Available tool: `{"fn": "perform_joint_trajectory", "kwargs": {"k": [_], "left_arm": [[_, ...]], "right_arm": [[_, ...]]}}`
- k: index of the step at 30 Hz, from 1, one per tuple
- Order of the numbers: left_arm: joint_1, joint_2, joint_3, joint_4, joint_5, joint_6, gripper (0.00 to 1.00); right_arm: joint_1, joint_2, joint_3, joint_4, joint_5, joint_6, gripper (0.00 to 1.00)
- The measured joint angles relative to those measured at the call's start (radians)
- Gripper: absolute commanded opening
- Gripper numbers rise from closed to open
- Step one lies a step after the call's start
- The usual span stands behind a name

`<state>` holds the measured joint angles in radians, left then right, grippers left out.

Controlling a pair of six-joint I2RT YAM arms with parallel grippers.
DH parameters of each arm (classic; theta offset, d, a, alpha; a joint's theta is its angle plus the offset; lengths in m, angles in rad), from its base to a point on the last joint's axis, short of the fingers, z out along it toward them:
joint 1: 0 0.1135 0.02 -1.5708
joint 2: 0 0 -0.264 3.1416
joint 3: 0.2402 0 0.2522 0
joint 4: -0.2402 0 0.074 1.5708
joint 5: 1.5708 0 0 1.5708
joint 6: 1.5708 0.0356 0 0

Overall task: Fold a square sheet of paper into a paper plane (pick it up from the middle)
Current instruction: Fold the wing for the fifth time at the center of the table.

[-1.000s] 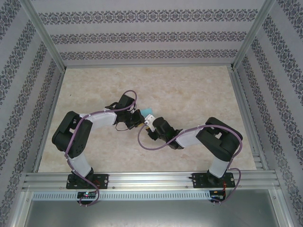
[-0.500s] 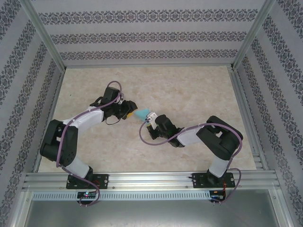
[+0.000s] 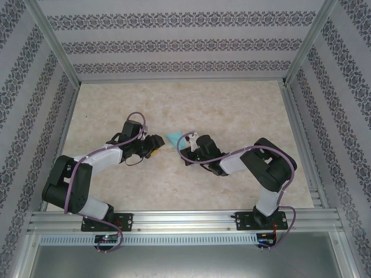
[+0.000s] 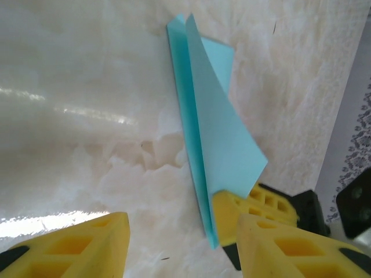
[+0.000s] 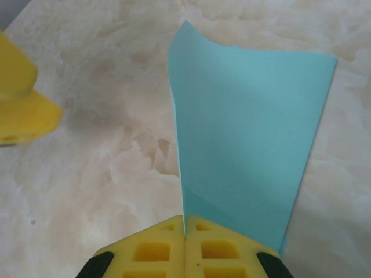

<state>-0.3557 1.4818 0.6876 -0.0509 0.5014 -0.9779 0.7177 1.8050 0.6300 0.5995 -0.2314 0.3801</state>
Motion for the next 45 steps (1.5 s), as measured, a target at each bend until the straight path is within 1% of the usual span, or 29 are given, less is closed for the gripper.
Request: {"fn": "perform_joint_trajectory", "kwargs": {"k": [7,16,31,45], "left_arm": [[-0.053,0.042,-0.012,0.104,0.014,0.0,0.49],[-0.085,0.119,-0.006,0.202,0.018,0.0,0.45],[-0.132,0.223,0.057,0.298,0.02,0.02,0.37],[-0.152,0.278,0.073,0.365,0.048,0.046,0.3]], "right_arm": [[-0.02,0.015,0.0,0.001,-0.052,0.121,0.0],[-0.058,0.014,-0.002,0.0,-0.093,0.25,0.0],[-0.119,0.014,-0.079,0.106,-0.168,0.431,0.0],[-0.158,0.014,-0.088,0.162,-0.225,0.551,0.0]]}}
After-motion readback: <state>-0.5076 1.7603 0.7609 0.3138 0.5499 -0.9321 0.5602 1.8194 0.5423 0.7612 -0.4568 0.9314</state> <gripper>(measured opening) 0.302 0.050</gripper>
